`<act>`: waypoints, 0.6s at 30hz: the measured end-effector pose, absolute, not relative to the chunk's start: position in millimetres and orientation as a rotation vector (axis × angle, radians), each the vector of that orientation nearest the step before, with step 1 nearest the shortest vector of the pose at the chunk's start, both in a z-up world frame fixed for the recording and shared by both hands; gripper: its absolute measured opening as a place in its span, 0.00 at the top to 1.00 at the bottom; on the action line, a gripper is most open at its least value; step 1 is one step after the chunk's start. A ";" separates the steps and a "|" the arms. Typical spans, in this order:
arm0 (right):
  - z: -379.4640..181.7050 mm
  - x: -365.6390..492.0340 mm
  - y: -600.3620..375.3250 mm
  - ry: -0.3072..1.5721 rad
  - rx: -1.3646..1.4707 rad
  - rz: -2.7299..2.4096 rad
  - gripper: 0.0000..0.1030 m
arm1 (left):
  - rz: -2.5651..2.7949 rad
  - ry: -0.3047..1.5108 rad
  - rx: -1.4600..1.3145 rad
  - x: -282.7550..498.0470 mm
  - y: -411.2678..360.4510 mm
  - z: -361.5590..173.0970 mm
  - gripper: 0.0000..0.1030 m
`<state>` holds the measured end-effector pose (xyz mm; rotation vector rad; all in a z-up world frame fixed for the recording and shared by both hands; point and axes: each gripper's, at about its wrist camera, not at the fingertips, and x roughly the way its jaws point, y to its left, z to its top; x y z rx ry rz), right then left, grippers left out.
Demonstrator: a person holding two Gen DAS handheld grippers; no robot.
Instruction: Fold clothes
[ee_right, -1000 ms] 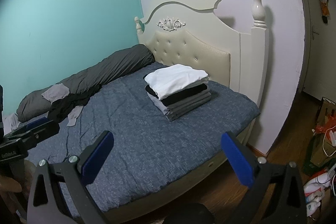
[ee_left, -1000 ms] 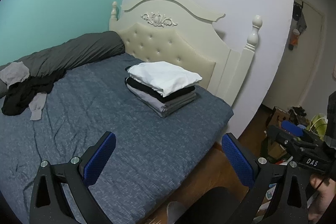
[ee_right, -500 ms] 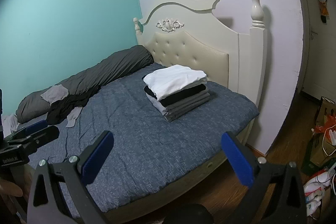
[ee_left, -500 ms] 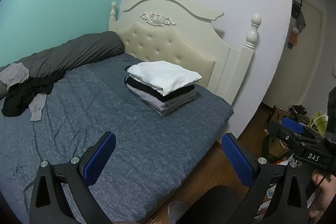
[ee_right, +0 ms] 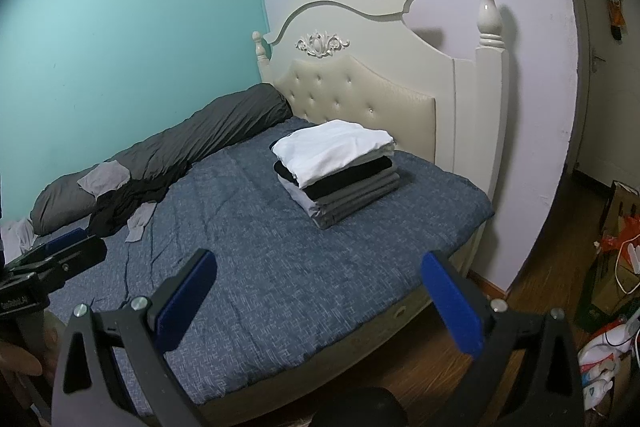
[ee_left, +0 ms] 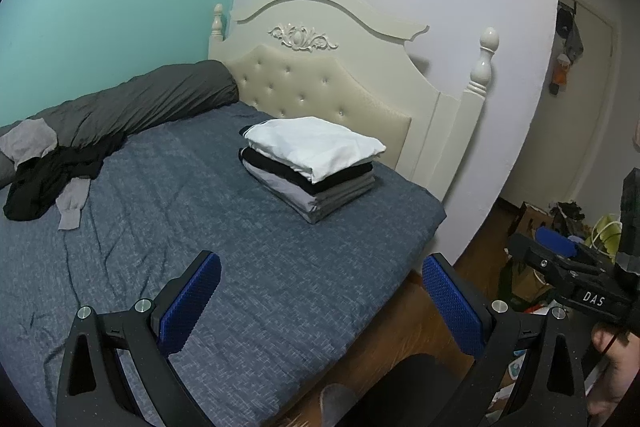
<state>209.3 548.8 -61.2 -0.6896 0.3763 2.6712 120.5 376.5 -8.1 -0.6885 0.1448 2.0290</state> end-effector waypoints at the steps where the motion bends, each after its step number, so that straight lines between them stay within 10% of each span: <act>1: -61.3 209.3 548.9 0.378 -0.690 2.670 0.00 | 2.026 0.147 -0.688 120.7 377.3 -8.0 0.00; 18: -62.2 209.5 550.0 0.373 -0.681 2.665 0.00 | 2.029 0.147 -0.687 121.2 377.0 -9.9 0.00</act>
